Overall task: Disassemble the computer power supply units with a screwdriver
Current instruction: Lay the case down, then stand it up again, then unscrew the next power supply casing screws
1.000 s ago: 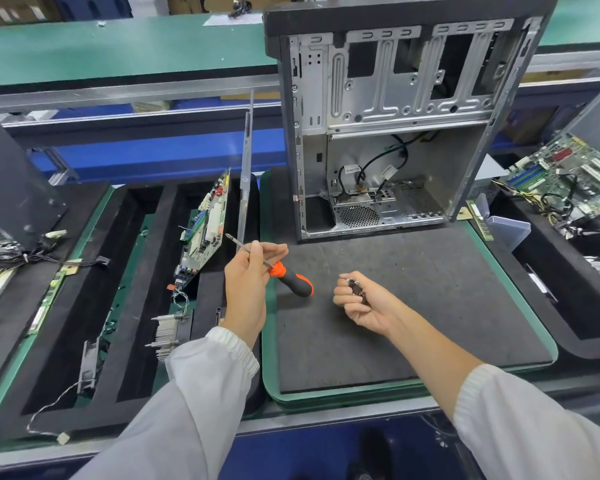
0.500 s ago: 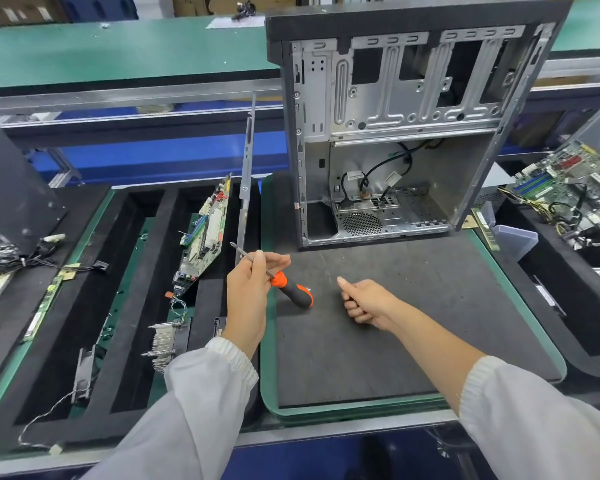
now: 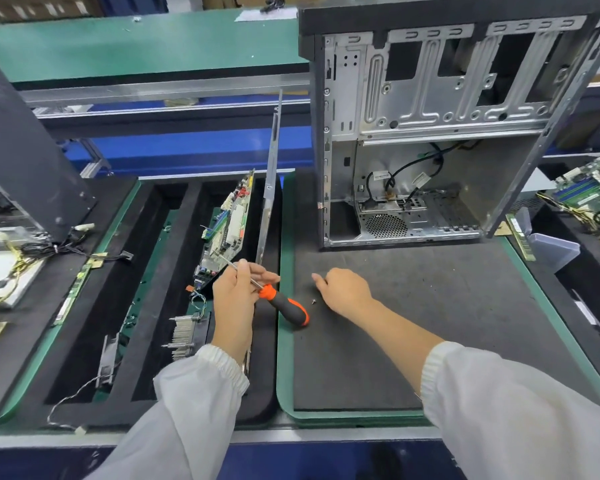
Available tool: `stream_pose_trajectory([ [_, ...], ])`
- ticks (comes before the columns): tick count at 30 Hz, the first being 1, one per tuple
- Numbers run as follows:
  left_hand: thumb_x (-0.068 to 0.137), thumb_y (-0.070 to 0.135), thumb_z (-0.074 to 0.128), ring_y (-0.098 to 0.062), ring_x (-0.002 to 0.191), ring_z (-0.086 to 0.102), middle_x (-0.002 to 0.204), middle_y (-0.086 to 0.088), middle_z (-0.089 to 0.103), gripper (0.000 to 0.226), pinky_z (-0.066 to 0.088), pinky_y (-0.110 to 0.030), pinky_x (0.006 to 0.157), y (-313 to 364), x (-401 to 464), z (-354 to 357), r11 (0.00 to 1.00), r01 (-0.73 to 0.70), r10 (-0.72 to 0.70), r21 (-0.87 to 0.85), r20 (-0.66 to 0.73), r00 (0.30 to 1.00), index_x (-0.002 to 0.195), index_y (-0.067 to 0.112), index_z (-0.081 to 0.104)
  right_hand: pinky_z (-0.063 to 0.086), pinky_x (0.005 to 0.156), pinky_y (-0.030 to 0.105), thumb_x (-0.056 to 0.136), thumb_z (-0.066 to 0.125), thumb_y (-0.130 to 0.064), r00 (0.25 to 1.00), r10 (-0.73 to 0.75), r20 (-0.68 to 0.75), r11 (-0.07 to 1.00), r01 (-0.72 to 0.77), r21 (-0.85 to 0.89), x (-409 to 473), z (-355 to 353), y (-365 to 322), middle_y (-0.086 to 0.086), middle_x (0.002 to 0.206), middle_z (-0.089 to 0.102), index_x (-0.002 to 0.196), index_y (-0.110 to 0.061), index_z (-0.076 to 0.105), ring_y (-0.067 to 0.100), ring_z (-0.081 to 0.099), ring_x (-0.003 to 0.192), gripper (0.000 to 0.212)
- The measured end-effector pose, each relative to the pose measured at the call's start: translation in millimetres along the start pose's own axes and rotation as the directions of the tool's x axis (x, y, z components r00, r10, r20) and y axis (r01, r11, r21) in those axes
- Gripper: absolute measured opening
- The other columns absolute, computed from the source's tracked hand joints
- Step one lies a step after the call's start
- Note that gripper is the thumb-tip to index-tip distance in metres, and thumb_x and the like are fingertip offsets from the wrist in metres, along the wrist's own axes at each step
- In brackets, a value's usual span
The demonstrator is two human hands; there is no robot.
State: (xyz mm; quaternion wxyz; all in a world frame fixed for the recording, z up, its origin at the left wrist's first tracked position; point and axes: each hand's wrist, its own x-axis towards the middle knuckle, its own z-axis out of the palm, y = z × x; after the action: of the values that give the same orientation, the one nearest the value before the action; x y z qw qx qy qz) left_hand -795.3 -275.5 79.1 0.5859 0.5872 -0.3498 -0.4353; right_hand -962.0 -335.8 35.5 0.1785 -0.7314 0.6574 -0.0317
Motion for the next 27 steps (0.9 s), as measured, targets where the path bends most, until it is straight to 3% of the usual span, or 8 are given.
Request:
stream_pose_trajectory([
  [8, 0.107, 0.022, 0.035, -0.031, 0.080, 0.070, 0.080, -0.020, 0.071, 0.037, 0.055, -0.038, 0.074, 0.0, 0.8, -11.2, 1.000, -0.016, 0.017, 0.024, -0.054, 0.998, 0.084, 0.005, 0.058, 0.044, 0.069, 0.034, 0.104, 0.035, -0.025, 0.939, -0.334, 0.076, 0.854, 0.336, -0.397, -4.1, 24.7, -12.9, 0.009, 0.105, 0.067, 0.110, -0.012, 0.065, 0.033, 0.063, 0.100, 0.033],
  [12, 0.107, 0.022, 0.035, -0.023, 0.074, 0.071, 0.076, -0.016, 0.071, 0.035, 0.056, -0.030, 0.068, 5.9, -5.7, 7.1, 0.999, -0.025, 0.025, -0.021, -0.004, 1.000, 0.086, 0.004, 0.057, 0.036, 0.062, 0.032, 0.102, 0.037, -0.029, 0.994, -0.100, 0.036, 0.989, 0.095, 0.109, -10.8, 9.1, -3.0, 0.015, 0.081, 0.062, 0.076, -0.006, 0.057, 0.031, 0.059, 0.076, 0.040],
  [13, 0.107, 0.021, 0.035, -0.023, 0.074, 0.071, 0.076, -0.015, 0.071, 0.034, 0.056, -0.030, 0.068, 8.1, -6.9, 14.1, 0.999, -0.036, 0.036, -0.030, 0.019, 0.999, 0.087, 0.004, 0.057, 0.033, 0.054, 0.031, 0.102, 0.040, -0.027, 0.995, -0.004, 0.101, 0.914, -0.037, 0.405, -10.8, 1.6, 1.4, 0.013, 0.067, 0.053, 0.067, -0.008, 0.050, 0.027, 0.052, 0.061, 0.040],
  [15, 0.107, 0.019, 0.035, -0.023, 0.077, 0.071, 0.077, -0.016, 0.071, 0.033, 0.055, -0.029, 0.070, 12.5, -9.2, 30.8, 0.997, -0.066, 0.068, -0.030, 0.077, 0.995, 0.088, 0.003, 0.057, 0.026, 0.038, 0.022, 0.101, 0.040, -0.017, 0.924, 0.112, 0.365, 0.383, -0.379, 0.842, -7.2, -15.3, 15.2, 0.003, 0.057, 0.036, 0.065, -0.011, 0.044, 0.012, 0.036, 0.041, 0.037],
  [16, 0.106, 0.018, 0.035, -0.023, 0.078, 0.070, 0.078, -0.017, 0.071, 0.033, 0.055, -0.028, 0.070, 14.6, -10.1, 40.4, 0.996, -0.083, 0.085, -0.025, 0.104, 0.991, 0.088, 0.003, 0.057, 0.023, 0.035, 0.017, 0.100, 0.038, -0.012, 0.861, 0.093, 0.500, 0.107, -0.508, 0.855, -7.1, -24.0, 25.6, 0.002, 0.059, 0.034, 0.067, -0.010, 0.045, 0.008, 0.033, 0.041, 0.033],
  [18, 0.106, 0.018, 0.036, -0.020, 0.078, 0.070, 0.080, -0.018, 0.071, 0.033, 0.054, -0.024, 0.069, 18.0, -12.4, 62.3, 0.994, -0.111, 0.113, -0.025, 0.148, 0.982, 0.087, 0.003, 0.058, 0.029, 0.038, 0.018, 0.097, 0.035, -0.003, 0.789, 0.020, 0.614, -0.177, -0.602, 0.779, -13.2, -41.7, 49.6, 0.006, 0.068, 0.041, 0.073, -0.005, 0.047, 0.012, 0.040, 0.051, 0.027],
  [23, 0.106, 0.018, 0.037, -0.023, 0.079, 0.068, 0.078, -0.012, 0.073, 0.034, 0.052, -0.027, 0.069, 21.6, -23.8, 130.1, 0.992, -0.120, 0.128, -0.043, 0.274, 0.953, 0.083, 0.008, 0.060, 0.049, 0.042, 0.021, 0.099, 0.031, 0.001, 0.774, 0.017, 0.633, -0.376, -0.582, 0.721, -34.6, -79.9, 113.7, 0.018, 0.093, 0.049, 0.097, 0.003, 0.047, 0.024, 0.051, 0.070, 0.016],
  [27, 0.106, 0.015, 0.036, -0.021, 0.076, 0.071, 0.072, -0.005, 0.072, 0.032, 0.053, -0.026, 0.066, 20.5, -30.9, 183.8, 0.991, -0.121, 0.134, -0.058, 0.343, 0.930, 0.086, 0.004, 0.058, 0.031, 0.033, 0.012, 0.104, 0.030, -0.005, 0.743, -0.005, 0.670, -0.357, -0.627, 0.692, -47.9, -96.0, 158.9, 0.010, 0.077, 0.048, 0.087, -0.001, 0.048, 0.012, 0.049, 0.048, 0.025],
])
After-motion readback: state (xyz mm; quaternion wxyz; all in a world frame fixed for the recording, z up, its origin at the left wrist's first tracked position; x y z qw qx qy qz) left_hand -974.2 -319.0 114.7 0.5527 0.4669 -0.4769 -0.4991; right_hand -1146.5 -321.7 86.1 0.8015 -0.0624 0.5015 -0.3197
